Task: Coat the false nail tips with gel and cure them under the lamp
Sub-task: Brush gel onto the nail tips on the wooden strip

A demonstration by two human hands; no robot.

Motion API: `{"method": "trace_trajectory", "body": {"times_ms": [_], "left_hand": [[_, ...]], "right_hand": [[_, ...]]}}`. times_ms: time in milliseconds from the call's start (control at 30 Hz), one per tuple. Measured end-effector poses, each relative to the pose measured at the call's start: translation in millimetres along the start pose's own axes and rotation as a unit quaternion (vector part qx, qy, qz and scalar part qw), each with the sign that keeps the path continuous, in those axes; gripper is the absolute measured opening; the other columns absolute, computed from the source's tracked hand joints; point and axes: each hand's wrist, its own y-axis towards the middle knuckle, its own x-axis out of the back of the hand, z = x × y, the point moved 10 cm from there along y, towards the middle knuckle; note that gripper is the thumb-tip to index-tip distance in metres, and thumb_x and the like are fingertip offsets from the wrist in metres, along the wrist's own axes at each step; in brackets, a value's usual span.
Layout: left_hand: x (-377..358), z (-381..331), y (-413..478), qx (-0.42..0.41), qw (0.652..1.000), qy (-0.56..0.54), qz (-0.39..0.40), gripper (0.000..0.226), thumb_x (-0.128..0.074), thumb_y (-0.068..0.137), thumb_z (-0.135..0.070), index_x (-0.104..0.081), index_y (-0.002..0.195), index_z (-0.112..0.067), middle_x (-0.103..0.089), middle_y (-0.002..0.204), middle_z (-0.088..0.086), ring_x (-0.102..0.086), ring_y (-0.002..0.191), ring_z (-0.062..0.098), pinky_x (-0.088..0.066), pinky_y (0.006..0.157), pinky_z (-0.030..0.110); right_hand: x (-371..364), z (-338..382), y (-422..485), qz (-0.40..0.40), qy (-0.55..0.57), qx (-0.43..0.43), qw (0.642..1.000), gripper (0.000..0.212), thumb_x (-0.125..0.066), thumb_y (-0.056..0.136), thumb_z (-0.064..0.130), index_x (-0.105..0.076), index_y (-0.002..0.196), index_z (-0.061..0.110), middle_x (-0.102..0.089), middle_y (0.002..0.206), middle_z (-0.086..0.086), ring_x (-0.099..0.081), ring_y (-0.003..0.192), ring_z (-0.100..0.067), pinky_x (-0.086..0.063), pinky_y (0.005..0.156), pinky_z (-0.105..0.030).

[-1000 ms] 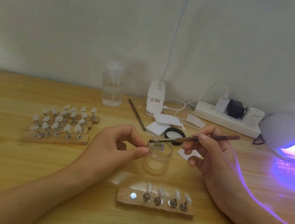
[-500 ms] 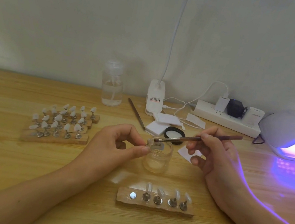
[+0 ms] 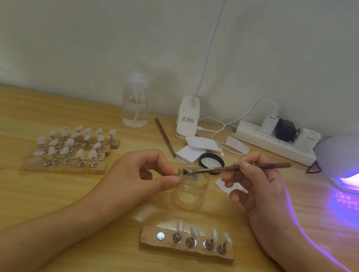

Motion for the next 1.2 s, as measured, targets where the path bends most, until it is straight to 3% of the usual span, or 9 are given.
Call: {"method": "trace_trajectory", "body": {"times_ms": [233, 367, 500, 667, 800, 967, 1100, 1200], "left_hand": [[0, 0, 0, 0.001, 1.0, -0.002, 0.0, 0.024, -0.076, 0.063, -0.049, -0.069, 0.075, -0.03, -0.074, 0.085, -0.011, -0.045, 0.057, 0.008, -0.043, 0.057, 0.011], [-1, 0, 0, 0.001, 1.0, -0.002, 0.003, 0.025, -0.076, 0.064, -0.048, -0.069, 0.076, -0.028, -0.074, 0.084, -0.011, -0.045, 0.057, 0.008, -0.043, 0.056, 0.011], [0, 0, -1, 0.001, 1.0, 0.0, 0.003, 0.026, -0.076, 0.063, -0.05, -0.07, 0.076, -0.028, -0.074, 0.086, -0.01, -0.046, 0.057, 0.008, -0.043, 0.057, 0.011], [0, -1, -1, 0.0, 1.0, -0.002, 0.0, 0.027, -0.075, 0.061, -0.052, -0.07, 0.075, -0.03, -0.074, 0.086, -0.011, -0.044, 0.057, 0.01, -0.043, 0.057, 0.01], [0, -1, -1, 0.002, 1.0, -0.001, 0.0, 0.028, -0.076, 0.061, -0.05, -0.069, 0.076, -0.027, -0.074, 0.087, -0.011, -0.043, 0.056, 0.009, -0.043, 0.057, 0.011], [-1, -2, -1, 0.0, 1.0, -0.004, 0.002, 0.027, -0.076, 0.062, -0.05, -0.069, 0.076, -0.028, -0.074, 0.085, -0.011, -0.044, 0.06, 0.014, -0.043, 0.057, 0.011], [0, -2, -1, -0.003, 1.0, 0.001, 0.002, 0.027, -0.075, 0.063, -0.051, -0.069, 0.076, -0.029, -0.074, 0.086, -0.011, -0.044, 0.059, 0.013, -0.043, 0.057, 0.012], [0, -1, -1, -0.002, 1.0, 0.0, 0.002, 0.025, -0.075, 0.063, -0.05, -0.069, 0.075, -0.03, -0.074, 0.085, -0.012, -0.043, 0.056, 0.01, -0.042, 0.056, 0.01]], "right_hand": [[-4, 1, 0, 0.009, 0.016, -0.009, 1.0, 0.017, -0.061, 0.087, 0.021, -0.062, 0.071, 0.025, -0.067, 0.072, -0.008, -0.064, 0.067, -0.013, -0.045, 0.046, -0.02], [4, -2, 0, -0.021, 0.013, -0.014, 1.0, 0.031, -0.055, 0.094, 0.012, -0.063, 0.068, 0.025, -0.066, 0.069, -0.006, -0.062, 0.066, -0.013, -0.043, 0.044, -0.02], [-6, 5, -1, 0.016, 0.017, 0.003, 1.0, 0.018, -0.059, 0.088, 0.02, -0.063, 0.071, 0.025, -0.066, 0.072, -0.008, -0.063, 0.068, -0.014, -0.045, 0.046, -0.021], [3, -2, 0, -0.012, 0.018, -0.011, 1.0, 0.034, -0.049, 0.098, 0.008, -0.061, 0.07, 0.023, -0.065, 0.069, -0.005, -0.062, 0.067, -0.014, -0.044, 0.045, -0.021], [-4, 4, 0, 0.015, 0.028, 0.004, 1.0, 0.017, -0.055, 0.09, 0.018, -0.061, 0.075, 0.021, -0.066, 0.072, -0.008, -0.063, 0.069, -0.015, -0.046, 0.047, -0.021], [6, -4, 1, -0.022, 0.013, -0.012, 1.0, 0.036, -0.051, 0.098, 0.01, -0.063, 0.067, 0.025, -0.065, 0.067, -0.005, -0.061, 0.066, -0.014, -0.044, 0.044, -0.021], [-4, 4, 0, 0.014, 0.016, 0.009, 1.0, 0.018, -0.056, 0.088, 0.021, -0.063, 0.072, 0.025, -0.066, 0.072, -0.007, -0.063, 0.068, -0.014, -0.046, 0.047, -0.021], [1, -3, 0, -0.003, -0.003, -0.009, 1.0, 0.029, -0.055, 0.097, 0.014, -0.063, 0.071, 0.024, -0.066, 0.071, -0.006, -0.063, 0.068, -0.014, -0.046, 0.046, -0.021]]}}
